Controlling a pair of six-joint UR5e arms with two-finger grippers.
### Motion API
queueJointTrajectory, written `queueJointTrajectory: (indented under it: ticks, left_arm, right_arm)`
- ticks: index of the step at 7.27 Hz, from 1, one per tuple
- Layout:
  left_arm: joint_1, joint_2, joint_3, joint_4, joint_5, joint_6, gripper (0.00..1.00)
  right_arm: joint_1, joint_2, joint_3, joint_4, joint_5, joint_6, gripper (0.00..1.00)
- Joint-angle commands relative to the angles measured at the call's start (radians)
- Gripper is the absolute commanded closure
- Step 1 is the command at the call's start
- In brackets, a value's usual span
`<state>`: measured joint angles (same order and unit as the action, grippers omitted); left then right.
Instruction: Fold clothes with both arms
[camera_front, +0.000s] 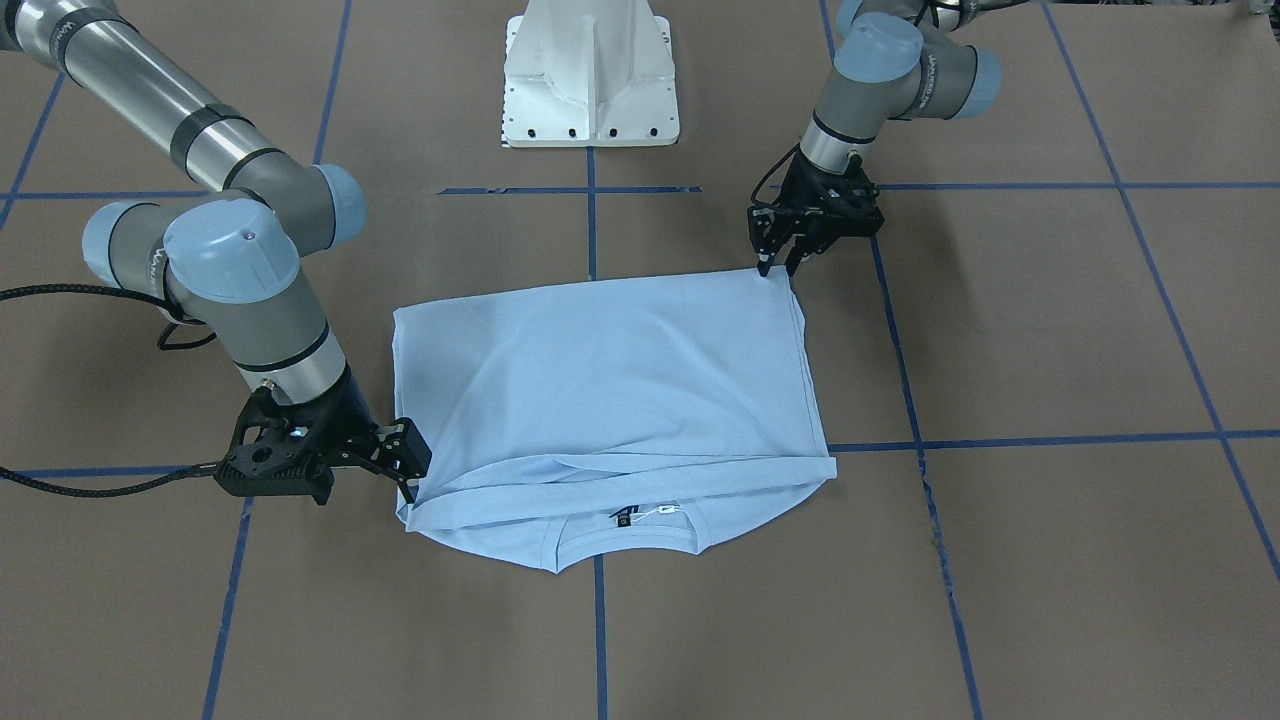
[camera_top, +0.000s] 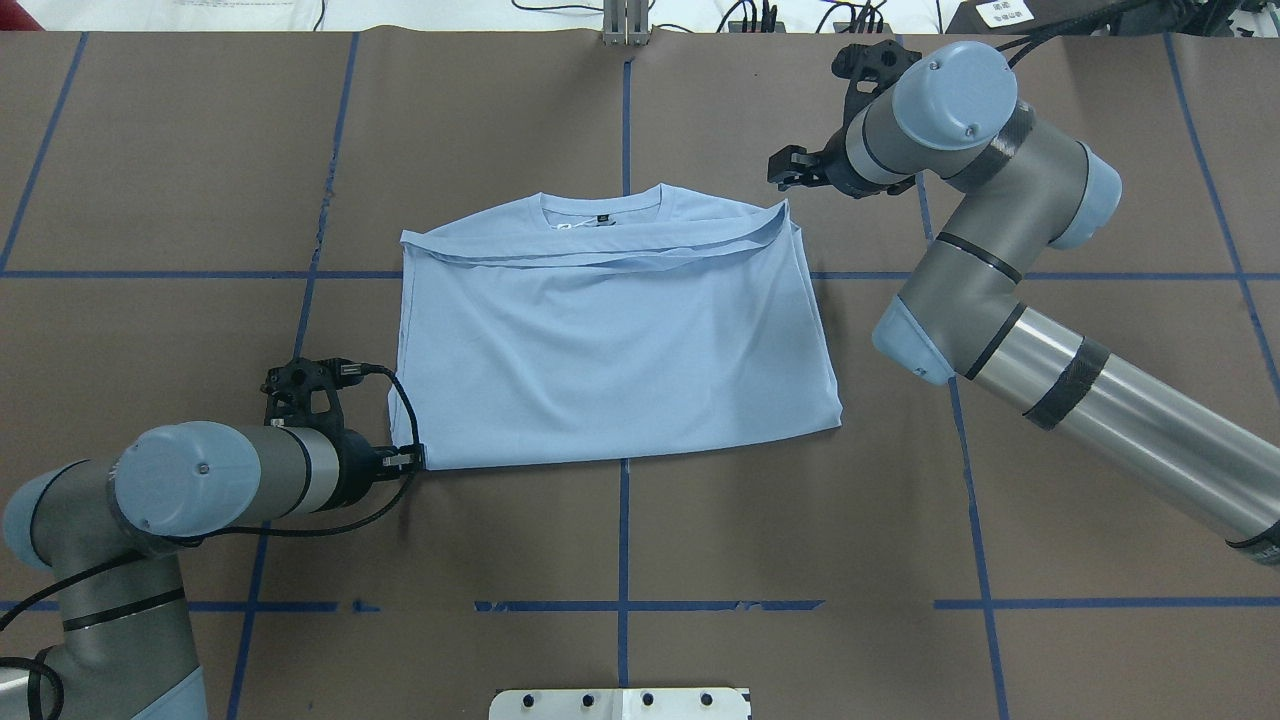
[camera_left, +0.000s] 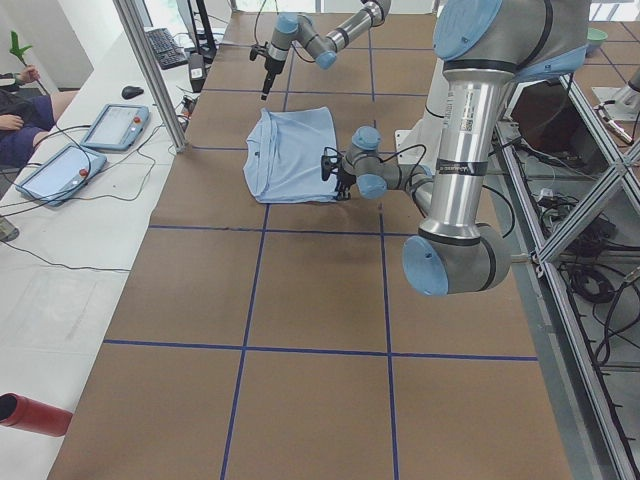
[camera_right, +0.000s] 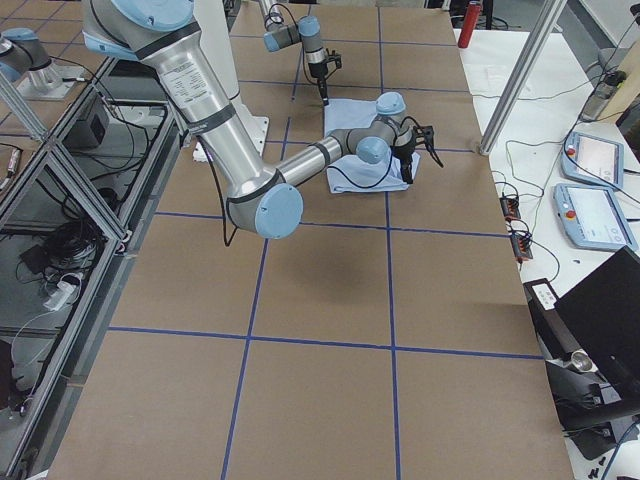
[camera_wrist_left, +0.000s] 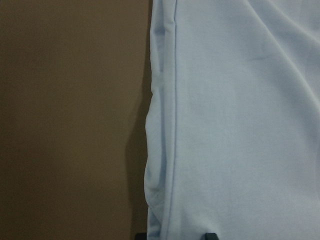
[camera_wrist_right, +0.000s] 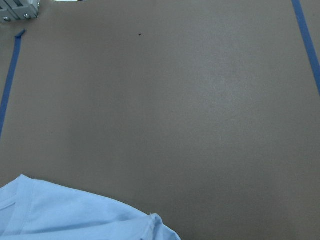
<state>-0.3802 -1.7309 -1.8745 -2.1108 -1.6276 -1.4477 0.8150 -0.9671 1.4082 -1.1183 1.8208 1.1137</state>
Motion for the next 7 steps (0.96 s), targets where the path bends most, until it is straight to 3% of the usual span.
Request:
queueJointTrajectory:
  ticks: [1, 2, 4, 7]
  left_arm:
    - [0.001, 0.002, 0.001, 0.000, 0.002, 0.001, 0.86]
    - [0.000, 0.008, 0.001, 0.000, 0.002, 0.003, 1.00]
    - [-0.011, 0.011, 0.000, 0.006, -0.003, 0.036, 1.00]
    - [-0.211, -0.012, 0.097, 0.006, -0.002, 0.287, 1.00]
  right_arm:
    - [0.001, -0.002, 0.000, 0.000, 0.000, 0.000, 0.00]
    - [0.000, -0.002, 0.000, 0.002, 0.002, 0.000, 0.00]
    - [0.001, -0.002, 0.000, 0.000, 0.000, 0.000, 0.00]
    - [0.000, -0.004, 0.000, 0.002, -0.002, 0.002, 0.00]
